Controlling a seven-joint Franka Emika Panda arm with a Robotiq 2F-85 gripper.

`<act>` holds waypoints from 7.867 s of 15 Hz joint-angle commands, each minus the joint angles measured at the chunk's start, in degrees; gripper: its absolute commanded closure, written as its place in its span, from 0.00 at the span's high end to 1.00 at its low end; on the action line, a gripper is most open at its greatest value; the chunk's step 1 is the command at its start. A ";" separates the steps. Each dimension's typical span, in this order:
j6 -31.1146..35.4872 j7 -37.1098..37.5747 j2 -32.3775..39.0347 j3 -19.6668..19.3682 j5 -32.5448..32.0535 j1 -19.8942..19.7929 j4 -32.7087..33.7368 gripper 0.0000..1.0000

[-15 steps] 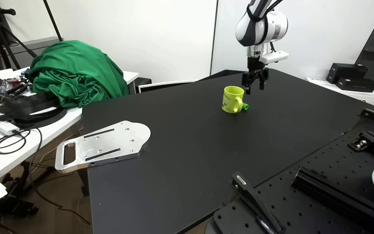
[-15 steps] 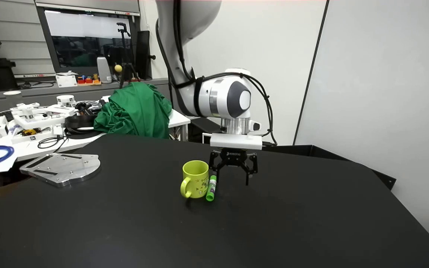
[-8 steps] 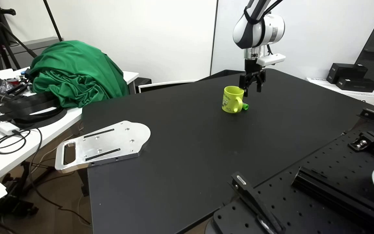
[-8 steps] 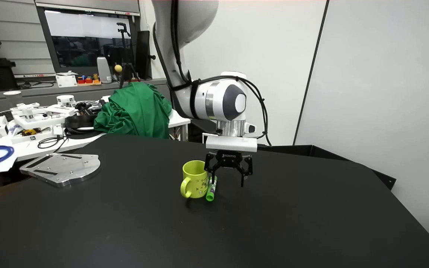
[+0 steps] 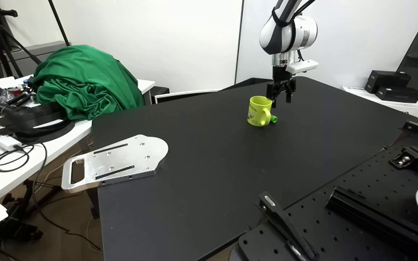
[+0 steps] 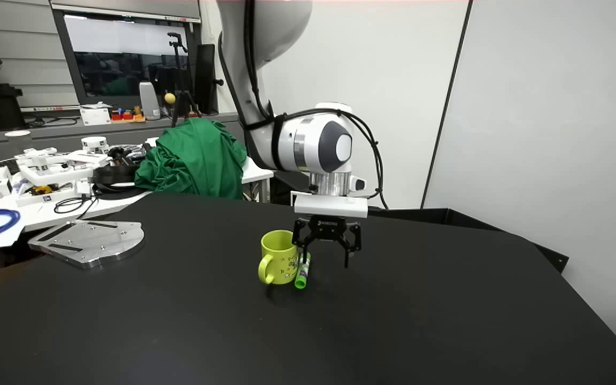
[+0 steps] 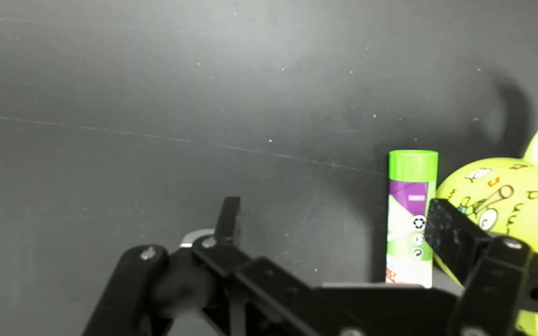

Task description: Put the marker into the mug.

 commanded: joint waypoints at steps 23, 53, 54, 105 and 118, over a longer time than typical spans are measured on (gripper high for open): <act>0.91 1.03 0.75 0.53 -0.57 0.52 0.30 1.00; 2.07 2.10 4.61 0.02 -1.19 3.13 1.77 1.00; 2.08 2.08 4.69 -0.03 -1.21 3.14 1.70 1.00; -85.59 26.43 27.05 2.32 15.23 3.67 61.73 0.07; -82.72 24.41 29.14 1.55 14.04 5.87 67.02 0.75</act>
